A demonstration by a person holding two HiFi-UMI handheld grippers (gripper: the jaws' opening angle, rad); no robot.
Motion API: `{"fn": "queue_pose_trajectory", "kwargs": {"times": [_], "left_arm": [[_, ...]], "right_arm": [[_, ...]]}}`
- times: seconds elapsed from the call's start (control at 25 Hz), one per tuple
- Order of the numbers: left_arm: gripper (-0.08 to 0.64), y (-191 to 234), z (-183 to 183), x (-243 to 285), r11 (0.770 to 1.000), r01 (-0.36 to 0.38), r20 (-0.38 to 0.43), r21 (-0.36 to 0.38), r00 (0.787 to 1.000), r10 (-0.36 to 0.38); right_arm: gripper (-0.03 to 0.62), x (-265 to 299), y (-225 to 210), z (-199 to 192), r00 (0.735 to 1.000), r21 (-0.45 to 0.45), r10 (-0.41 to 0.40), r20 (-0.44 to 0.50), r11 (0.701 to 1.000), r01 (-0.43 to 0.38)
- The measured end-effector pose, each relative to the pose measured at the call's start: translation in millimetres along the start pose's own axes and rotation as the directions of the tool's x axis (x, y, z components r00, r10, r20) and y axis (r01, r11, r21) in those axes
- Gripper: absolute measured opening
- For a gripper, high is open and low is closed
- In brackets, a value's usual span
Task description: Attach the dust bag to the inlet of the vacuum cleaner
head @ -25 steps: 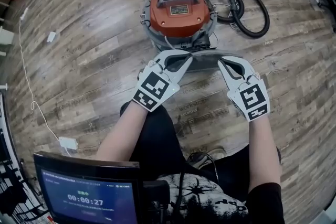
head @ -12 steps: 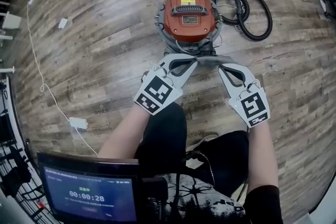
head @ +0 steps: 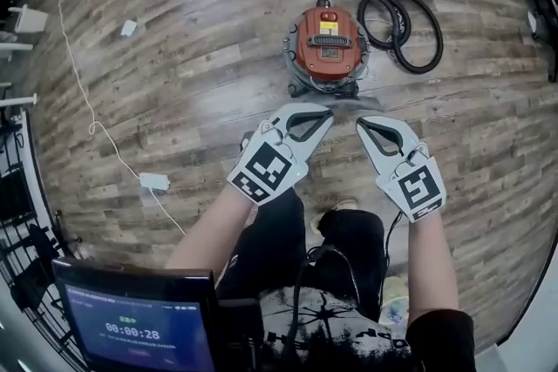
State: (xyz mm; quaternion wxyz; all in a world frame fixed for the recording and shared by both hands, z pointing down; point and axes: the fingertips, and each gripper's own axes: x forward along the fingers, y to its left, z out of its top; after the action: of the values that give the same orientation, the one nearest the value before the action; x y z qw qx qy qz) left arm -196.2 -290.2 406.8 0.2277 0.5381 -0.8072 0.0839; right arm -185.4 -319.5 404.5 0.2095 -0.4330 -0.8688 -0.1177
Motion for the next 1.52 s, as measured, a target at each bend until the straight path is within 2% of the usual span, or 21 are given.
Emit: {"fn": "queue_pose_trajectory", "kwargs": {"times": [0.12,0.28,0.52,0.8,0.96,1.12,1.36,1.52], "left_arm": [[0.003,1,45,-31,1.000,0.001,0.012,0.002,1.000,-0.001],[0.003,2,88,-71,1.000,-0.007,0.040,-0.019,0.999,0.008],[0.003,-17,125,-92,1.000,-0.012,0.080,-0.002,0.997,0.012],[0.003,-23,160,-100,0.989,-0.144,0.131,-0.032,0.980,0.147],[0.003,-34,167,-107,0.978,-0.200,0.158,-0.055,0.966,0.207],[0.003,-41,172,-111,0.967,-0.250,0.170,-0.044,0.952,0.254],[0.003,-40,190,-134,0.956,-0.281,0.226,-0.080,0.929,0.292],[0.003,-28,192,-157,0.952,-0.298,0.237,-0.073,0.922,0.307]], "right_arm": [[0.006,-11,2,54,1.000,0.045,-0.019,-0.005,0.999,0.019],[0.006,-23,14,113,1.000,0.025,-0.030,0.003,0.999,0.030],[0.006,-50,16,158,0.995,0.058,-0.071,0.071,0.996,0.067],[0.006,-80,15,180,0.992,-0.036,0.002,0.124,0.999,0.002],[0.006,-95,18,181,0.990,-0.041,0.029,0.138,0.999,-0.023],[0.006,-102,15,181,0.985,-0.043,0.052,0.162,0.998,-0.046],[0.006,-97,21,198,0.980,-0.079,0.086,0.179,0.994,-0.073],[0.006,-85,30,219,0.976,-0.091,0.076,0.203,0.994,-0.058]]}}
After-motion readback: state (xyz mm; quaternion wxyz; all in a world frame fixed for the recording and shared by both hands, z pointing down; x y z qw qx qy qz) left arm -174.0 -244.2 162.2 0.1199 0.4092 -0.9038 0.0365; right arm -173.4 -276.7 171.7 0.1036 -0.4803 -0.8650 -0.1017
